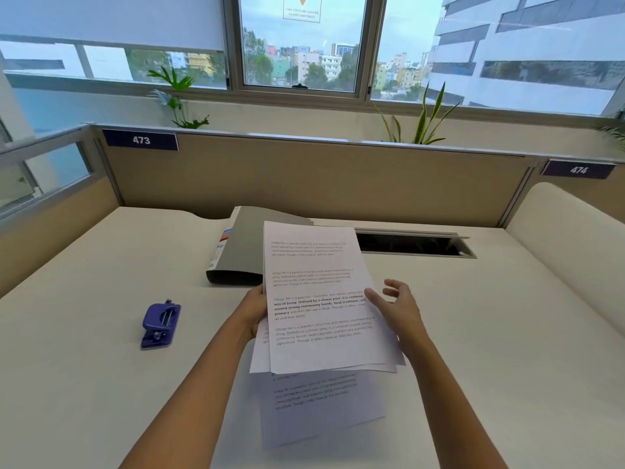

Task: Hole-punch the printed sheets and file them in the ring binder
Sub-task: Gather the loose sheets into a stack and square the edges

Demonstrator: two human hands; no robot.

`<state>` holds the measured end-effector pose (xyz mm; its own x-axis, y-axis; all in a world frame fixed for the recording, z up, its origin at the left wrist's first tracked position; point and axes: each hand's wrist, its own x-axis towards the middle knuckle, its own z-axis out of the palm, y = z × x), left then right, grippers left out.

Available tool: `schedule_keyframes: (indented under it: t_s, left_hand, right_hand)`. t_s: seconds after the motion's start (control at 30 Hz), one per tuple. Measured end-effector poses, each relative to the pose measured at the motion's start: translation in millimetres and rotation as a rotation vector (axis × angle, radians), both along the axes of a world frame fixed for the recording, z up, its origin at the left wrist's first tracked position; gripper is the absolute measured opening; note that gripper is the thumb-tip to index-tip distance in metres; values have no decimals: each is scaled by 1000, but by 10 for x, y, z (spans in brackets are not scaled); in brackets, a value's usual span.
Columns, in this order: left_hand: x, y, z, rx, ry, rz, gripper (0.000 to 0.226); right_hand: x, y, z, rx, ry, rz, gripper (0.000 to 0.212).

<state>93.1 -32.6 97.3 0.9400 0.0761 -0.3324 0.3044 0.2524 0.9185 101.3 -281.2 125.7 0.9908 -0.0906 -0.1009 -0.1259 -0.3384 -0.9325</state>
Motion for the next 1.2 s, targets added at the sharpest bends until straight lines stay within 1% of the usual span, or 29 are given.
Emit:
schedule_keyframes:
  t_s: [0.03,0.1,0.17,0.27,0.3,0.33,0.4,0.43,0.47,0.5,0.53,0.57,0.67,0.77,0.83,0.9,1.0,1.1,1.2]
  left_hand:
    - [-1,-6,15,-4,-5,-16,15]
    - [-19,-29,57,-1,-15,-53,14]
    - [-16,-39,66,0,-30,-89,15]
    - [-14,-74,74,29,-45,-107,15]
    - [-6,-85,69,44,-46,-104,20]
    - [-4,-100,69,41,-42,-93,31]
    - [-6,-146,84,-27,-38,-74,54]
    - [-4,-173,90,-58,-52,-79,59]
    - [-3,-217,107,-77,-78,-91,56]
    - [0,-270,119,-74,-103,-99,49]
    - [-3,-332,136,-66,-125,-96,40]
    - [-4,-390,145,-56,-147,-92,35]
    - [36,-598,165,-28,-171,-55,37]
    - [107,-809,220,8,-205,-12,32]
    - [182,-941,254,55,-246,-5,31]
    - [260,-1087,315,87,-304,-11,28]
    - [377,-1311,477,51,-391,-2,14]
    - [501,-1497,583,65,-464,9,8]
    - [591,-1624,537,119,-498,1,6]
  right_hand:
    - [12,-17,-9,126,91,45,55]
    - [32,-45,-53,356,248,141,49]
    - [53,-54,-114,435,315,216,42]
    - [66,-60,-188,477,313,264,34]
    - [69,-72,-202,488,299,269,33]
    - [74,-90,-211,502,285,272,34]
    - [82,-136,-234,545,263,273,36]
    - [78,-162,-236,567,255,270,36]
    - [75,-186,-234,586,246,264,35]
    - [69,-214,-225,598,235,262,34]
    - [70,-241,-217,608,226,263,34]
    - [74,-268,-211,611,219,266,34]
    - [109,-361,-198,573,209,244,39]
    - [156,-514,-149,518,177,186,39]
    - [185,-632,-75,480,110,148,35]
    - [223,-750,16,445,0,114,25]
    - [289,-897,170,435,-168,87,16]
    - [370,-1019,249,415,-279,75,16]
    - [434,-1107,166,400,-329,37,26]
